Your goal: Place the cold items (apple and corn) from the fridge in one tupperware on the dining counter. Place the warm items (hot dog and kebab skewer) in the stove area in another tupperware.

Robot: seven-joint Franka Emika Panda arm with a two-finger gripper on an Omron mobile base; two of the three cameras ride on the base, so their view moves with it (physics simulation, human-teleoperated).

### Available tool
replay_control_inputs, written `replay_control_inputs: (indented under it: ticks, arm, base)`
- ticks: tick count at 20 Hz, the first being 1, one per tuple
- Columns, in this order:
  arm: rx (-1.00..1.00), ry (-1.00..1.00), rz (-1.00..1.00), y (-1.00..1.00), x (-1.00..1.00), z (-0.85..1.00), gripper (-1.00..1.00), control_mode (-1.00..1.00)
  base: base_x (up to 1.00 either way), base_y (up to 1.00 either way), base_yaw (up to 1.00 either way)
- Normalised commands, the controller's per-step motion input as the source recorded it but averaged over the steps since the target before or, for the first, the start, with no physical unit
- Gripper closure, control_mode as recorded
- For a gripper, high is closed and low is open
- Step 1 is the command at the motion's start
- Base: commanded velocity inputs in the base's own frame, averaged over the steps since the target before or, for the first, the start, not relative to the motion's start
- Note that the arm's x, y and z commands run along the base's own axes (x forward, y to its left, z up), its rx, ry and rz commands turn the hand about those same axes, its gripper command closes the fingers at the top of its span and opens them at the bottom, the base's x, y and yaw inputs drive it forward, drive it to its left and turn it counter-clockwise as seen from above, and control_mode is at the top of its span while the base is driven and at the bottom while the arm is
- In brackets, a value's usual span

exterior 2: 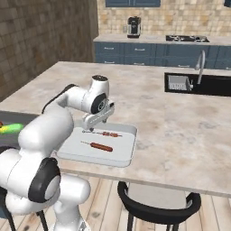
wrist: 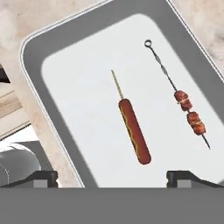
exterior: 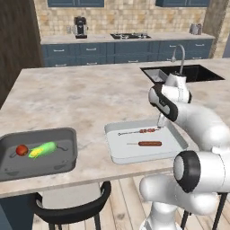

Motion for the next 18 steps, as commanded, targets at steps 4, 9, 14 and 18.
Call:
replay_control_inputs:
  ticks: [4,9,14,18]
  arm:
    - [0.00,-0.11,-0.45,0.10,-0.81,0.56,-1.00,-1.00]
    - [0.00,-0.13,-0.47,0.15,-0.83,0.53,-1.00,-1.00]
    - [0.00,-0.09,-0.47,0.12,-0.86,0.55,-1.00,-1.00]
    - [0.04,-0.01,-0.41,0.07,-0.81,0.70,-1.00,-1.00]
  base:
    - [0.00,0.00,0.00]
    - [0.00,0.00,0.00]
    - [0.00,0.00,0.00]
    - [0.00,0.00,0.00]
